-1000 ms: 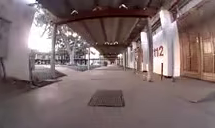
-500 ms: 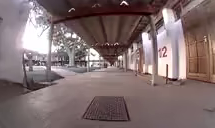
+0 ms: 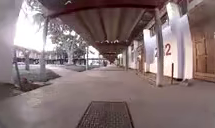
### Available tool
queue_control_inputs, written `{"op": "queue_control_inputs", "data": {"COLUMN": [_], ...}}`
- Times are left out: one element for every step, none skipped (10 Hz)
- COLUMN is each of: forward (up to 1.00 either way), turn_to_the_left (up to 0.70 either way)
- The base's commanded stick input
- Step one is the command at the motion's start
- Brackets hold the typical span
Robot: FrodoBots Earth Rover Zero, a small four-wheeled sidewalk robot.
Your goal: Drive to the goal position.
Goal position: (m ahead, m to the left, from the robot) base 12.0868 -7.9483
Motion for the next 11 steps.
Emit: {"op": "queue_control_inputs", "data": {"forward": [0.7,0.7,0.7,0.7,0.7,0.7,0.7,0.7,0.7,0.7,0.7], "turn_to_the_left": [0.0,0.0,0.0,0.0,0.0,0.0,0.0,0.0,0.0,0.0,0.0]}}
